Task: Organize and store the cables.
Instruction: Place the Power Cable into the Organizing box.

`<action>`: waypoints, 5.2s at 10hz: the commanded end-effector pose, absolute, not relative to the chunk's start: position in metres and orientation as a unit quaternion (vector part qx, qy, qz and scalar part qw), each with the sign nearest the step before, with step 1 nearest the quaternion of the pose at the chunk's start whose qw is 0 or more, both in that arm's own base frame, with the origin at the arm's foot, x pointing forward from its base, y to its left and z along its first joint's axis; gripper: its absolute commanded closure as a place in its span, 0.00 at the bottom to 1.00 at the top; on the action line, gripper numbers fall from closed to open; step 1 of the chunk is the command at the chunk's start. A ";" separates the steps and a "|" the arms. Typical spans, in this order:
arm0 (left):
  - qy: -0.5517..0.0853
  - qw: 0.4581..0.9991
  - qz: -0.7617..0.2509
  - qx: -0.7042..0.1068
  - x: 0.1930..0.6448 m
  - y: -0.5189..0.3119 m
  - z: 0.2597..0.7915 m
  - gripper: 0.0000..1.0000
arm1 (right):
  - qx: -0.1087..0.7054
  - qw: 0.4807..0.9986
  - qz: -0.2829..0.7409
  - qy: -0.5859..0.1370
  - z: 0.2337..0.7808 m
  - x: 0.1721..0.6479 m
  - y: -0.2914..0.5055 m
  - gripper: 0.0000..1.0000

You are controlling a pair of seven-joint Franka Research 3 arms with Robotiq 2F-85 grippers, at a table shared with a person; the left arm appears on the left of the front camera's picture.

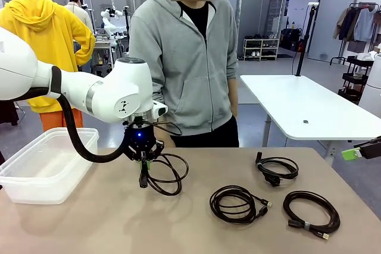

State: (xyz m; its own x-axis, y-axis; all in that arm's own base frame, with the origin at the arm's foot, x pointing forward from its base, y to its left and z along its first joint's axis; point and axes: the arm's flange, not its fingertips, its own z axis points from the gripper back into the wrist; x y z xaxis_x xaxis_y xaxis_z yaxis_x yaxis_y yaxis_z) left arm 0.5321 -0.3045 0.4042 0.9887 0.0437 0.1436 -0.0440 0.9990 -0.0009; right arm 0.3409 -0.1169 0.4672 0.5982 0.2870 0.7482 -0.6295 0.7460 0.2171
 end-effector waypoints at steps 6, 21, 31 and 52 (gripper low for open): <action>-0.061 0.994 -0.068 -0.056 0.525 -0.224 0.489 0.82 | 0.241 0.856 0.273 -0.367 0.467 0.342 -0.118 0.00; -0.172 0.971 -0.115 -0.121 0.558 0.115 0.507 0.82 | 0.241 0.856 0.273 -0.367 0.467 0.342 -0.118 0.00; -0.122 0.987 -0.056 -0.092 0.592 0.104 0.396 0.60 | 0.241 0.856 0.273 -0.367 0.467 0.342 -0.118 0.00; -0.128 0.987 -0.048 -0.083 0.593 0.088 0.410 0.00 | 0.241 0.856 0.273 -0.367 0.467 0.342 -0.118 0.00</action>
